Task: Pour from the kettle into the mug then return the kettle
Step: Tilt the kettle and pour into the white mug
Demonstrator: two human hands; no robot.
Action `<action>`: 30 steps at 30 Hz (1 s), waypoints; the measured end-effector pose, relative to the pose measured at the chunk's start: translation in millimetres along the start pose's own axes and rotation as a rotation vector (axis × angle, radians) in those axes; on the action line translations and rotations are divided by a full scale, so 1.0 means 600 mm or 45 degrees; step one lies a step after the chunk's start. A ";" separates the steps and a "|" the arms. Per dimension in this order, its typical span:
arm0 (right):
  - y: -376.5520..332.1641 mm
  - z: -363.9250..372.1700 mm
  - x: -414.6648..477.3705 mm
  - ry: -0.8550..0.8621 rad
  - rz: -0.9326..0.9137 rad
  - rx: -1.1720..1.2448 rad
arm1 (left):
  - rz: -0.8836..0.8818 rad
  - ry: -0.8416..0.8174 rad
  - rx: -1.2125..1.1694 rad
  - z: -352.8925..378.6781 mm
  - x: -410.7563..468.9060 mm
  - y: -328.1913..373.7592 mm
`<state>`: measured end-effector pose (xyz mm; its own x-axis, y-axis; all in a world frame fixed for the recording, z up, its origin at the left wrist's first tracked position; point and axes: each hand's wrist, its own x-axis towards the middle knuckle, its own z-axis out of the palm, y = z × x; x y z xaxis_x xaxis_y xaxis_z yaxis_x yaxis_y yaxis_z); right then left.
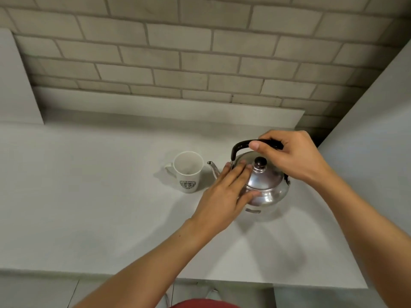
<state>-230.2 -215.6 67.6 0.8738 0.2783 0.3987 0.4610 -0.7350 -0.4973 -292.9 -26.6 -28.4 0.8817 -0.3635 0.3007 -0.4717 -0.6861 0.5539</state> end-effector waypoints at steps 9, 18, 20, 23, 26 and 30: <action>-0.069 0.006 0.087 -0.148 -0.172 -0.185 | -0.154 0.151 -0.301 -0.020 0.013 -0.016; -0.108 0.025 0.160 -0.354 -0.309 -0.437 | -0.204 0.271 -0.504 -0.014 0.042 -0.038; -0.117 0.028 0.168 -0.382 -0.314 -0.464 | -0.215 0.293 -0.525 -0.012 0.045 -0.038; -0.133 0.029 0.174 -0.433 -0.342 -0.504 | -0.210 0.335 -0.556 -0.011 0.048 -0.037; -0.147 0.028 0.176 -0.480 -0.357 -0.534 | -0.221 0.364 -0.579 -0.006 0.048 -0.034; -0.159 0.026 0.178 -0.536 -0.337 -0.585 | -0.210 0.412 -0.632 0.000 0.050 -0.028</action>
<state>-178.3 -106.2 145.7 0.7694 0.6336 0.0811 0.6363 -0.7714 -0.0087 -258.6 -25.9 -28.8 0.9337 -0.0146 0.3578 -0.3440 -0.3134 0.8851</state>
